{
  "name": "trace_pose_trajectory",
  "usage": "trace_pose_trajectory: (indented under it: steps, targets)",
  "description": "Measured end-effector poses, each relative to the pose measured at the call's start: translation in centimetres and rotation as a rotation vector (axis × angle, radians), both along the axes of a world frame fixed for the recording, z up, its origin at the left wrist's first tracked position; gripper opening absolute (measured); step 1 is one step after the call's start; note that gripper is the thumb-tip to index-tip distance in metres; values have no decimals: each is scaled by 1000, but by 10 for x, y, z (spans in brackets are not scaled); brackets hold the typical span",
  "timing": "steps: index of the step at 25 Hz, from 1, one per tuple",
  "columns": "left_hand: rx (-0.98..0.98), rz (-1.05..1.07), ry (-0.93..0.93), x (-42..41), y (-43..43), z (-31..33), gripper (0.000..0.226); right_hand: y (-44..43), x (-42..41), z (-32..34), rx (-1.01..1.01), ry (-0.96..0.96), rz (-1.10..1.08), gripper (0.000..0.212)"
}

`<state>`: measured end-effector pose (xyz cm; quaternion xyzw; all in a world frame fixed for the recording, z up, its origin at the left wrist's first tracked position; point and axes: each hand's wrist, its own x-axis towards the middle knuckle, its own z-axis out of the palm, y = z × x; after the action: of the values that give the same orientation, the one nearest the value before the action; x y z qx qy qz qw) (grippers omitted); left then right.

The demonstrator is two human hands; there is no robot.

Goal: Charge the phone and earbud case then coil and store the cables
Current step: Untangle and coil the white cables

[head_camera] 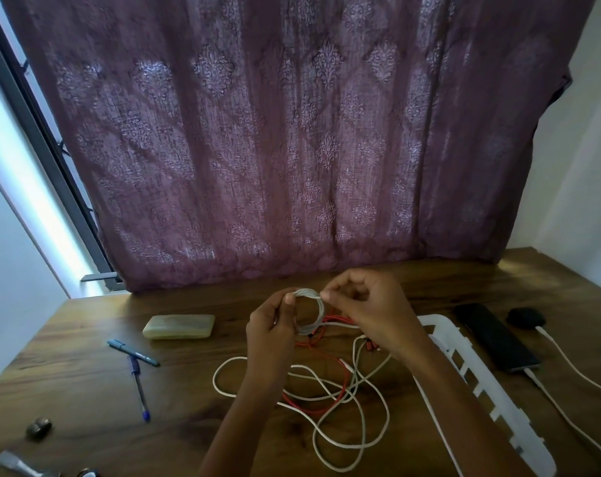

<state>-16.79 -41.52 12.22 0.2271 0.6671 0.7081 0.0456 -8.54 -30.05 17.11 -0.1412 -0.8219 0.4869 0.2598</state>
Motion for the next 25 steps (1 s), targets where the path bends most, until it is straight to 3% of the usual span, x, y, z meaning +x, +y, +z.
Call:
trace_pose_trajectory:
  steps: [6,7,8,10,12,15,19,21,25]
  targets:
    - [-65,37,117,1,-2,5,24,8,11,13,777,-252,-77,32]
    - [-55,49,111,1,-3,7,25,11,13,16,756,-271,-8,32]
    - [-22,64,67,0,-5,10,26,15,17,17,576,-262,128,27]
    - [94,68,-116,-2,-10,18,29,18,26,19,40,-166,400,18]
    - [167,34,-236,-4,-13,23,30,24,29,12,-168,-9,393,18]
    - [126,-19,-172,0,-10,23,29,28,23,2,-142,198,172,12]
    - [99,-51,-173,0,-12,26,34,41,22,-1,400,281,-53,8]
    - [163,-112,-333,2,-13,29,39,41,22,-6,317,211,-16,10]
    - [333,-246,-657,14,-4,30,34,23,11,-29,-149,31,77,18]
